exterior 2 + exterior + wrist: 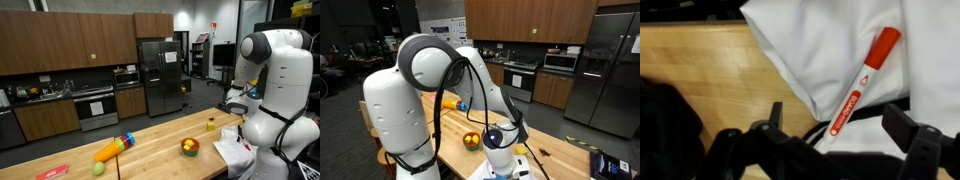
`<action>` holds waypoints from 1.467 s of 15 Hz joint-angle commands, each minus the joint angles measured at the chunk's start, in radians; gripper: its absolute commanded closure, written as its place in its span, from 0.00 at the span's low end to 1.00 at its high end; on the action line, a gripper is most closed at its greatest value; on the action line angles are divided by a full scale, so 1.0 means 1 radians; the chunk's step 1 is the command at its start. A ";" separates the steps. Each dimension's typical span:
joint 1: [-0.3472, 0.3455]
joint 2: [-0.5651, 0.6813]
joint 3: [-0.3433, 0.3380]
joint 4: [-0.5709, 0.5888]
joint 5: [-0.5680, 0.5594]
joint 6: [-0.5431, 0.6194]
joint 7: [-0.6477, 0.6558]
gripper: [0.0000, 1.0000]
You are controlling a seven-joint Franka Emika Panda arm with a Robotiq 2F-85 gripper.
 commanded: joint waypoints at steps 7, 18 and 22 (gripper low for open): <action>-0.088 -0.068 -0.110 0.005 -0.075 -0.204 0.095 0.00; -0.069 -0.028 -0.100 0.064 -0.259 -0.242 0.360 0.00; -0.062 -0.010 -0.092 0.070 -0.302 -0.256 0.439 0.00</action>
